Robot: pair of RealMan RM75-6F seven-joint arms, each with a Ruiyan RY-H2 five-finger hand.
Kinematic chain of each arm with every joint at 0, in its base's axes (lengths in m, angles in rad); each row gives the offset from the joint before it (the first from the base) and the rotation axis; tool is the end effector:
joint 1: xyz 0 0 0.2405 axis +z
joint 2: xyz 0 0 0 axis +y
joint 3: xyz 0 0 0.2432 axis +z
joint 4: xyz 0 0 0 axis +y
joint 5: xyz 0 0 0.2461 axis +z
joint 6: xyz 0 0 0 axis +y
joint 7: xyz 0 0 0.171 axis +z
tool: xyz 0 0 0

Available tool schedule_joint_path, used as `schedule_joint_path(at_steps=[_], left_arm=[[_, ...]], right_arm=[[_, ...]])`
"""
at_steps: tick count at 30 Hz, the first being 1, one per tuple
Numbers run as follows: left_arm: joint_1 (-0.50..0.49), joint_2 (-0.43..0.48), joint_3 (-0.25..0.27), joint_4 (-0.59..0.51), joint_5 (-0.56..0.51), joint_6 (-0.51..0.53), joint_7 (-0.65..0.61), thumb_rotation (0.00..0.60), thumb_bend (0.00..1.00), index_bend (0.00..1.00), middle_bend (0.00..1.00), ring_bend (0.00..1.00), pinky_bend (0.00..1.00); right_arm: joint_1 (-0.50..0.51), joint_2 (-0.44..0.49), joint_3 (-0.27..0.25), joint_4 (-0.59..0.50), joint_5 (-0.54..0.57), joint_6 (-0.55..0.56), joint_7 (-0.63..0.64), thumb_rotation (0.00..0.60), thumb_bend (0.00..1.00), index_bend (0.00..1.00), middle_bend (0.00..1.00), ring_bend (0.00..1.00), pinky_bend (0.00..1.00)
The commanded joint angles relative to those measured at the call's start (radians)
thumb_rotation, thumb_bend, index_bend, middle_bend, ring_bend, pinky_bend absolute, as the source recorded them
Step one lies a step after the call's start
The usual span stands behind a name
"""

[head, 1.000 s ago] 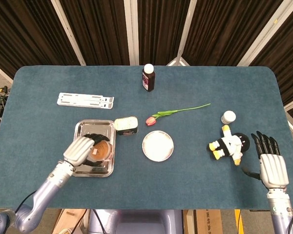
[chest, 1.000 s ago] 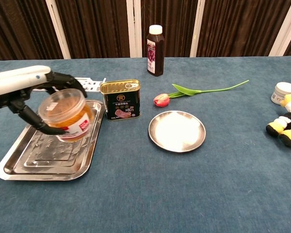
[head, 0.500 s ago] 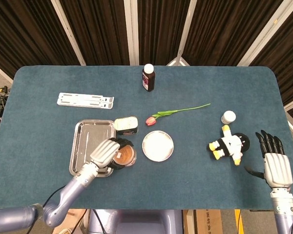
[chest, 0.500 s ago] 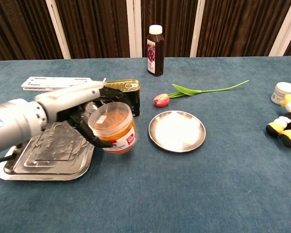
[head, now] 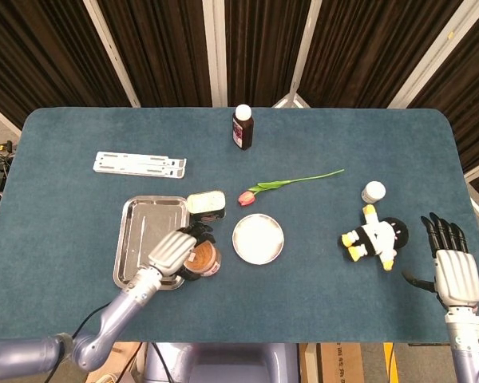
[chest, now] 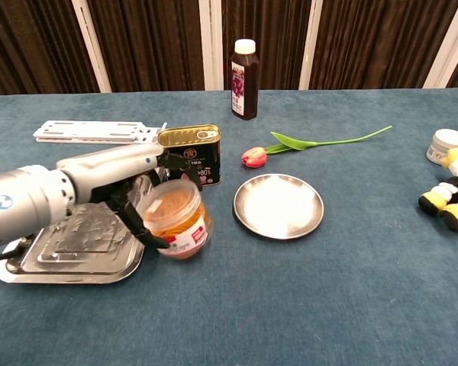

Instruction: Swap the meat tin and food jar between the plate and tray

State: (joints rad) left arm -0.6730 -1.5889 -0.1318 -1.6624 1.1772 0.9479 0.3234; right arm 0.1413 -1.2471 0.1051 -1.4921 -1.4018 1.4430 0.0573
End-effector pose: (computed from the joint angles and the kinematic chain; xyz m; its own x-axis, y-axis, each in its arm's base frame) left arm -0.0943 0.2965 -0.0936 0.3238 0.4139 0.8508 0.8905 -0.4373 -0.1261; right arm -0.3248 -0.2422 0.1005 0.3166 0.0340 0.9479 -0.9481 0.0432 0.3151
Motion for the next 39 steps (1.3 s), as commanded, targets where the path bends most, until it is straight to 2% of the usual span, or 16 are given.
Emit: schedule_joint_path(at_steps=[1, 4, 8, 18, 26, 35, 39], left_arm=[[-0.011, 0.031, 0.01, -0.045, -0.049, -0.031, 0.034, 0.6, 0.09, 0.22, 0.06, 0.02, 0.19], [-0.046, -0.016, -0.011, -0.011, -0.114, -0.041, 0.087, 0.6, 0.05, 0.21, 0.05, 0.0, 0.18], [-0.047, -0.013, -0.01, -0.047, -0.114, -0.011, 0.101, 0.6, 0.04, 0.2, 0.05, 0.0, 0.17], [-0.031, 0.029, -0.011, -0.123, 0.076, 0.066, -0.008, 0.6, 0.04, 0.24, 0.1, 0.02, 0.18], [-0.012, 0.083, -0.044, -0.171, 0.149, 0.121, -0.12, 0.6, 0.04, 0.24, 0.1, 0.03, 0.18], [0.005, 0.021, -0.128, -0.02, 0.134, 0.237, -0.192, 0.6, 0.03, 0.22, 0.07, 0.02, 0.17], [-0.001, -0.002, -0.142, 0.068, 0.1, 0.214, -0.26, 0.6, 0.01, 0.2, 0.06, 0.02, 0.17]], right_arm=[[0.001, 0.0, 0.002, -0.001, -0.001, -0.003, 0.002, 0.6, 0.08, 0.0, 0.0, 0.0, 0.0], [0.001, 0.001, 0.004, 0.0, 0.0, -0.005, 0.001, 0.6, 0.08, 0.0, 0.0, 0.0, 0.0], [-0.005, 0.002, 0.006, -0.003, 0.002, 0.0, 0.001, 0.6, 0.08, 0.0, 0.0, 0.0, 0.0], [-0.009, 0.002, 0.011, -0.006, 0.004, 0.001, -0.004, 0.6, 0.08, 0.0, 0.0, 0.0, 0.0], [-0.011, -0.004, 0.017, -0.006, 0.016, -0.003, -0.019, 0.6, 0.08, 0.0, 0.0, 0.0, 0.0], [-0.009, -0.008, 0.021, -0.004, 0.023, -0.014, -0.027, 0.6, 0.08, 0.0, 0.0, 0.0, 0.0], [-0.007, -0.013, 0.017, -0.001, 0.023, -0.022, -0.035, 0.6, 0.08, 0.0, 0.0, 0.0, 0.0]])
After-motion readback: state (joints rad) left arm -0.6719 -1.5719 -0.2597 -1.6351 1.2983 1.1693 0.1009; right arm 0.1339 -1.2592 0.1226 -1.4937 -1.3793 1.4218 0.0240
